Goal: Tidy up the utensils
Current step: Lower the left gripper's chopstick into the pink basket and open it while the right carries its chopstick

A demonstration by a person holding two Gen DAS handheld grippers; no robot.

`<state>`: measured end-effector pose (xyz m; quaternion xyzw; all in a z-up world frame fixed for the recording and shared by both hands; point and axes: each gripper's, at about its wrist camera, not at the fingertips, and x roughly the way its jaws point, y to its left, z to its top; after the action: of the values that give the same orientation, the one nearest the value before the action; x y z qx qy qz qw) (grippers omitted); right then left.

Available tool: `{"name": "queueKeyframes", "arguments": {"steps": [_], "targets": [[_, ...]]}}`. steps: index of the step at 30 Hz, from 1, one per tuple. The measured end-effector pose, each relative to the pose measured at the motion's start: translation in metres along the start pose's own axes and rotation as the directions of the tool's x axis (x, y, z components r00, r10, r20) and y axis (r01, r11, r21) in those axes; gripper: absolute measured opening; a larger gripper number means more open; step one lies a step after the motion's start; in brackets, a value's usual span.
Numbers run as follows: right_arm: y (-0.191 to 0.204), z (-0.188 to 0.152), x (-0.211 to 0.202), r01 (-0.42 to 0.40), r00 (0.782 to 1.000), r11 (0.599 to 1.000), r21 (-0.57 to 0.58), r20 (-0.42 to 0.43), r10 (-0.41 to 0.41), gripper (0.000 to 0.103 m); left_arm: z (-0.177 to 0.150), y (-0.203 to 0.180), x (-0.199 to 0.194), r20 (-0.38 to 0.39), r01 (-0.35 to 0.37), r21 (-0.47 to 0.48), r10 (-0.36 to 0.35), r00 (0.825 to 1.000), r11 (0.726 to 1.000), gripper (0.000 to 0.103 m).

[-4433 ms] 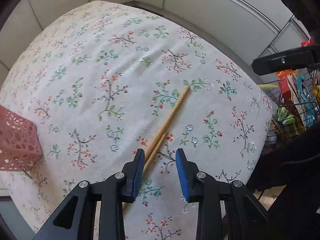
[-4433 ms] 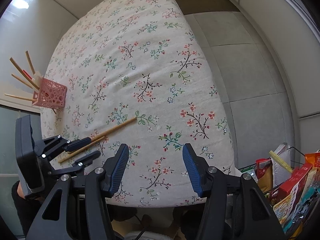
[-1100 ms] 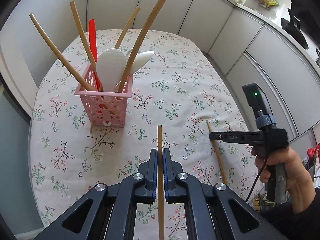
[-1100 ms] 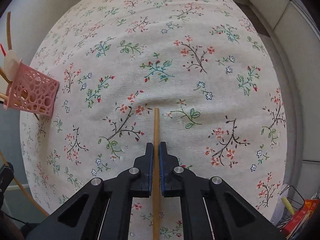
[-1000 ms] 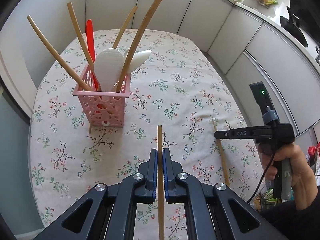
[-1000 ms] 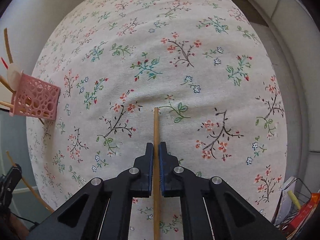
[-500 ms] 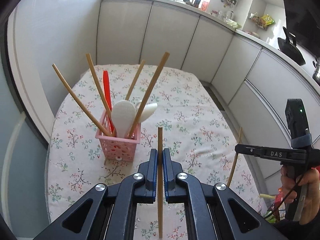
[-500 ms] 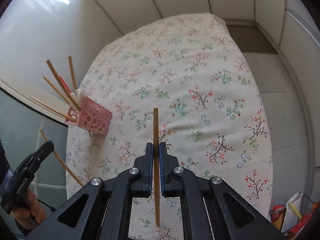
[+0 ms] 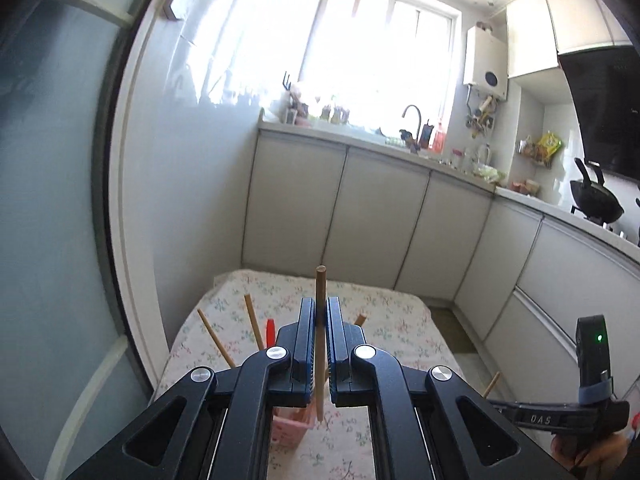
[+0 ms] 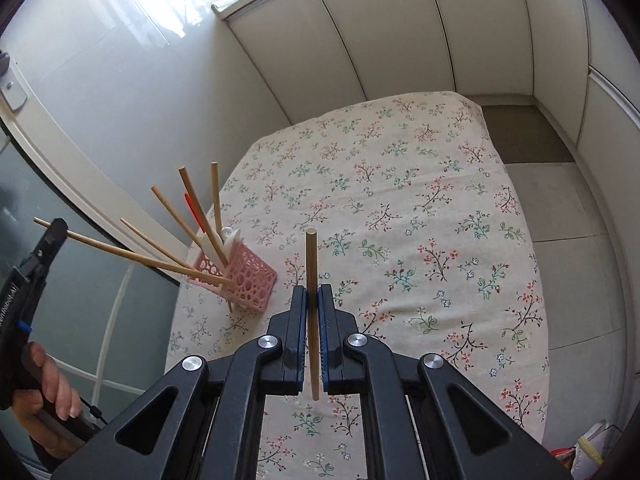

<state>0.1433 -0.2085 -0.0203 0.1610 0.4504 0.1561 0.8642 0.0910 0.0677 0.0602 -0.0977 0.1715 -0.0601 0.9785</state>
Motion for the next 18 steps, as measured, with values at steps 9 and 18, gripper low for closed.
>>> {"name": "queueKeyframes", "arguments": {"steps": [9, 18], "targets": [[-0.009, 0.004, 0.002, -0.007, 1.000, 1.000, 0.021, -0.001, 0.007, 0.005, 0.004, 0.005, 0.027, 0.042, -0.101, -0.016, 0.102, 0.994, 0.995, 0.005], [-0.012, 0.004, -0.004, -0.018, 1.000, 0.999, 0.032, 0.004, 0.018, 0.005, 0.008, 0.005, 0.021, 0.126, -0.112, -0.041, 0.116, 0.985, 0.993, 0.005]]}}
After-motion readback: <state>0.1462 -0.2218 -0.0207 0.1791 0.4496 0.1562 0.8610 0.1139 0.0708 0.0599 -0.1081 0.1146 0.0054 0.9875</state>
